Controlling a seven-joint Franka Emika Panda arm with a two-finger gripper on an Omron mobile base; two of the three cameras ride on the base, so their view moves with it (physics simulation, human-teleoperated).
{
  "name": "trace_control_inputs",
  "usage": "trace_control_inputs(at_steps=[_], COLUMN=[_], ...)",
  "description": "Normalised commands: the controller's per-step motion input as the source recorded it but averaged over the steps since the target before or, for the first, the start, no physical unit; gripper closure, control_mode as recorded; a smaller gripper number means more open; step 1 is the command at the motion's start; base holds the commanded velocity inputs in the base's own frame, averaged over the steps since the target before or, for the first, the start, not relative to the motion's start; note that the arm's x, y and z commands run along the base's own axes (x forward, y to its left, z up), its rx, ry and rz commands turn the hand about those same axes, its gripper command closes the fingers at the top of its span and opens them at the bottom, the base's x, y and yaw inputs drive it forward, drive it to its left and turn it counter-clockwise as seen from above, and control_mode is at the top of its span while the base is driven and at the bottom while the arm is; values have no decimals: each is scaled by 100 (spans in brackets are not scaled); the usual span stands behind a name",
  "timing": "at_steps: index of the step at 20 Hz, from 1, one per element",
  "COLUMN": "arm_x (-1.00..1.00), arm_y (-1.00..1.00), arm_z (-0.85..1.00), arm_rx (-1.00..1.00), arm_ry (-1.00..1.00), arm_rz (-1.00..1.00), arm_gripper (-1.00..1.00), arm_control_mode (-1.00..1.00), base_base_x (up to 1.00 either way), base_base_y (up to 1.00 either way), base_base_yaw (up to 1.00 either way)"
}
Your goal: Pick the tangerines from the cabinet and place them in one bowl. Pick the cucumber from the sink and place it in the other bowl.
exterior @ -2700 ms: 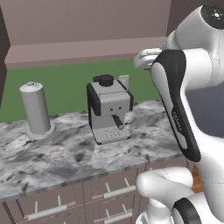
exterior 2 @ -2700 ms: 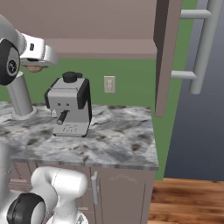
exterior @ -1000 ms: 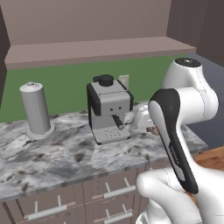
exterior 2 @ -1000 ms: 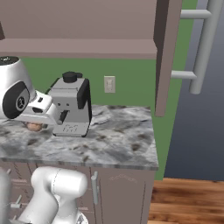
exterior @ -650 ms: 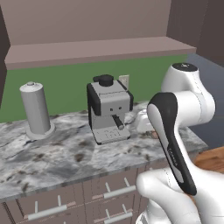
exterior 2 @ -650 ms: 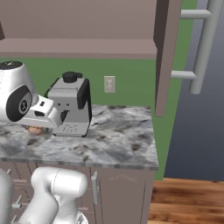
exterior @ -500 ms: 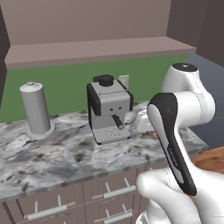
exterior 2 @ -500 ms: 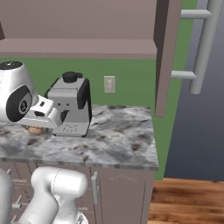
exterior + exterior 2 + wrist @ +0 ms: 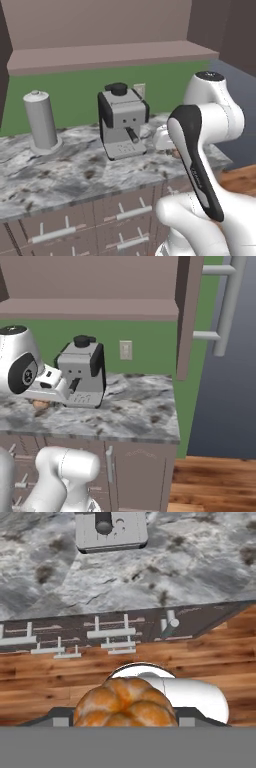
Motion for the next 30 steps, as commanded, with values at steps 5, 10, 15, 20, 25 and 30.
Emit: trace_control_inputs(at_steps=[5,10,15,20,25,30], arm_x=[0,0,0,0,0,0], arm_y=[0,0,0,0,0,0], arm_z=[0,0,0,0,0,0], arm_rx=[0,0,0,0,0,0], arm_ry=[0,0,0,0,0,0], arm_rz=[0,0,0,0,0,0], arm_gripper=[100,100,100,100,100,100], arm_control_mode=[100,100,100,100,100,100], base_base_x=[-99,-77,-9,0,0,0], base_base_y=[7,13,-6,-42,-62,-64], base_base_yaw=[0,-1,-32,-62,-69,-69])
